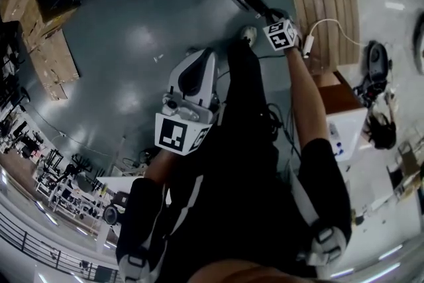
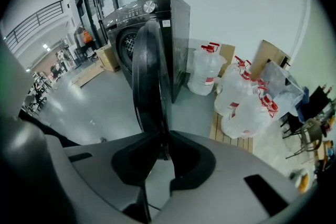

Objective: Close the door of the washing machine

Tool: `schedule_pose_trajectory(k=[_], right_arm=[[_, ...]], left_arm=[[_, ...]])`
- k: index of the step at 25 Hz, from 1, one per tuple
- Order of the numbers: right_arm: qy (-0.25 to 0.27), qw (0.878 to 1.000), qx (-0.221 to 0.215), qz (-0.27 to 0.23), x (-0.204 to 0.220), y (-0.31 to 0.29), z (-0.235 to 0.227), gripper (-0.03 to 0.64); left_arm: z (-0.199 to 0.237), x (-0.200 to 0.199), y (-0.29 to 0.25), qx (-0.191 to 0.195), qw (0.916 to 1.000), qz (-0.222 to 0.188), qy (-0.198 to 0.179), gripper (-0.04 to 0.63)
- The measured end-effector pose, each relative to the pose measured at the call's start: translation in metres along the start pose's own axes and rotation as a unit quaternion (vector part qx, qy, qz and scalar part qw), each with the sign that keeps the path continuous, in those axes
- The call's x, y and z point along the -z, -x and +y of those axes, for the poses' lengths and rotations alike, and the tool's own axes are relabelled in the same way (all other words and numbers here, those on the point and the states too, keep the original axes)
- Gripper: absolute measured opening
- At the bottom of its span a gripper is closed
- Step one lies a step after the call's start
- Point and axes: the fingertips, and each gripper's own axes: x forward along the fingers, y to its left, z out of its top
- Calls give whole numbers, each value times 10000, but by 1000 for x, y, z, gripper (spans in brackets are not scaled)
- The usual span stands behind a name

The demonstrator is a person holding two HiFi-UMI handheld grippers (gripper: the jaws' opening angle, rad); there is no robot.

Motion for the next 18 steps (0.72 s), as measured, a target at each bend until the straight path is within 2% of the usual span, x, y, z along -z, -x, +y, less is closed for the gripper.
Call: schedule_pose_trajectory(k=[9, 18], right_arm=[[-257, 9996, 113, -39, 10, -7, 91, 48], [-518, 9985, -122, 140, -4, -25, 192, 49]], left_arm=[[44, 12, 80, -236, 9993, -241, 162, 5], [109, 18, 162, -486, 9976, -405, 282, 5]])
